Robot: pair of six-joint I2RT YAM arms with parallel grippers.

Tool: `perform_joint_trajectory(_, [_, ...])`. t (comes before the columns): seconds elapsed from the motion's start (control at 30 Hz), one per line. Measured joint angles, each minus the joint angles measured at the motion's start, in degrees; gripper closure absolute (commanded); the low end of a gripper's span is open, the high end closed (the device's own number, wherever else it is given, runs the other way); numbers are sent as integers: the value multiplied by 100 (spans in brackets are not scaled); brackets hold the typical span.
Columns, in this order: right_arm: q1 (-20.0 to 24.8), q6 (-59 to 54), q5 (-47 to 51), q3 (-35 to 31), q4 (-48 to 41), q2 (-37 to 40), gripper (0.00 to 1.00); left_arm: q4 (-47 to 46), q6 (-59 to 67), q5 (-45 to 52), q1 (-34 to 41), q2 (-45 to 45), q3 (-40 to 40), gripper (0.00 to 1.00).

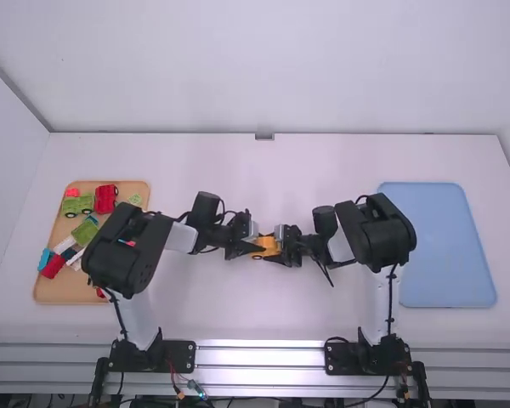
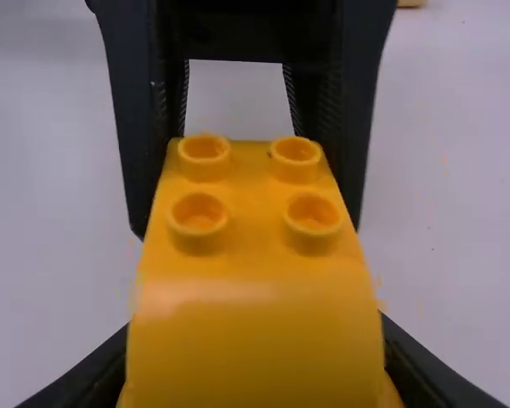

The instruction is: Assemble lego blocks to make yellow taxi

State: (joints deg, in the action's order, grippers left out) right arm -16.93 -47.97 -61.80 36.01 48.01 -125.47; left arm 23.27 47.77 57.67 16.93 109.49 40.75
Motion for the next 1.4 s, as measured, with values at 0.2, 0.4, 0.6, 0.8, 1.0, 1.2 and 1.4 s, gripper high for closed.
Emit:
perform_joint_trajectory(0.2, [0,0,-7,0,4,0,53,-98,2,-105,66,0,59,98])
perform_joint_trajectory(0.4, [0,-2,-24,-2,-4,0,53,-629,258,-164,83,-39,205,98])
perform_joint_trajectory(0.6, [0,-7,-39,-2,-15,0,53,-765,437,-337,87,-136,168,98])
perform_joint_trajectory(0.8, [0,-13,-39,-2,-15,0,53,-162,420,-417,105,-173,-114,98])
perform_joint_trajectory(1.0, [-4,-15,-35,-2,-15,0,53,575,107,-544,155,-175,-409,98])
perform_joint_trajectory(1.2, [-4,2,-15,0,-7,0,54,247,-142,-872,238,-315,-326,99])
perform_joint_trajectory(1.4, [-4,2,-13,2,-4,0,54,-391,-15,-890,243,-323,-55,99])
